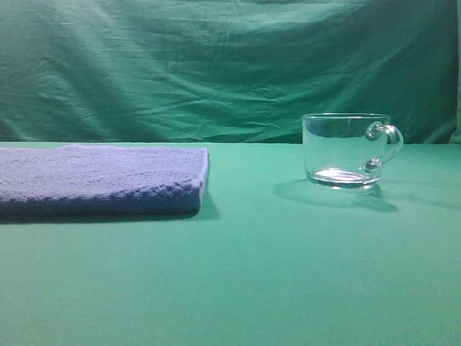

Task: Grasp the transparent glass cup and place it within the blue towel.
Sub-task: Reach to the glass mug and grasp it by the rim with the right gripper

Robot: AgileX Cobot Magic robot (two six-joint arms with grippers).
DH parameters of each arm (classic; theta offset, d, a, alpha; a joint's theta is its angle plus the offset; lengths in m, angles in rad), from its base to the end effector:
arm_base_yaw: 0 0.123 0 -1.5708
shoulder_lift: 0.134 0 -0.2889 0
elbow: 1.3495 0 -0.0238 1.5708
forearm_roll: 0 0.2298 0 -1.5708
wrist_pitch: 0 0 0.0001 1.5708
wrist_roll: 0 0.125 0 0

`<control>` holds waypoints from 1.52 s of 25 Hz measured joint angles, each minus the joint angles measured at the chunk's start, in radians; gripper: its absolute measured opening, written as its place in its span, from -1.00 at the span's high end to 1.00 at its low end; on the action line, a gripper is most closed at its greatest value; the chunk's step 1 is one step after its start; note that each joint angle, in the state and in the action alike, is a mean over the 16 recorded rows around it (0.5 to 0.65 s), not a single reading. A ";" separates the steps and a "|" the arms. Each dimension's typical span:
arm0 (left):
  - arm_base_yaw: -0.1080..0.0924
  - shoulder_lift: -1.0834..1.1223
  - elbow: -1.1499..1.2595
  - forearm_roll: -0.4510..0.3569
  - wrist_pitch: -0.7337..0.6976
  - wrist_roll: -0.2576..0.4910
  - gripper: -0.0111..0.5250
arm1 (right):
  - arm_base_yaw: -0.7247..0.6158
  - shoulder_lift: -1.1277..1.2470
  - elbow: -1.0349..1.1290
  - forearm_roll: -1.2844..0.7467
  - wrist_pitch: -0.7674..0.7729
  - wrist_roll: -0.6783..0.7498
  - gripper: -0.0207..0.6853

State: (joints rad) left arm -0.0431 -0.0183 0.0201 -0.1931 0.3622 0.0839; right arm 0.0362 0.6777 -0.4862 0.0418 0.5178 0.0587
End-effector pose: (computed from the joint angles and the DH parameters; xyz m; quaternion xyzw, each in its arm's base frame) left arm 0.0597 -0.0111 0.1663 -0.0008 0.7958 -0.0693 0.6016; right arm 0.1335 0.0074 0.2595 0.0214 0.8892 0.0391 0.4554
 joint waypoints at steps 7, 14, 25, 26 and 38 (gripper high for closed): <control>0.000 0.000 0.000 0.000 0.000 0.000 0.96 | 0.015 0.314 -0.201 0.161 0.168 -0.227 0.85; 0.000 0.000 0.000 0.000 0.000 0.000 0.96 | 0.107 0.556 -0.348 0.287 0.238 -0.448 0.71; 0.000 0.000 0.000 0.000 0.000 0.000 0.96 | 0.272 0.808 -0.449 0.250 0.189 -0.532 -0.10; 0.000 0.000 0.000 0.000 0.000 0.000 0.96 | 0.278 0.826 -0.453 0.247 0.177 -0.533 -0.20; 0.000 0.000 0.000 0.000 0.000 0.000 0.96 | 0.288 1.009 -0.462 0.267 -0.002 -0.536 -0.33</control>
State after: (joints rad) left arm -0.0431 -0.0183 0.0201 -0.1931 0.3622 0.0839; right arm 0.3241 1.6866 -0.9481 0.3087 0.5157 -0.4772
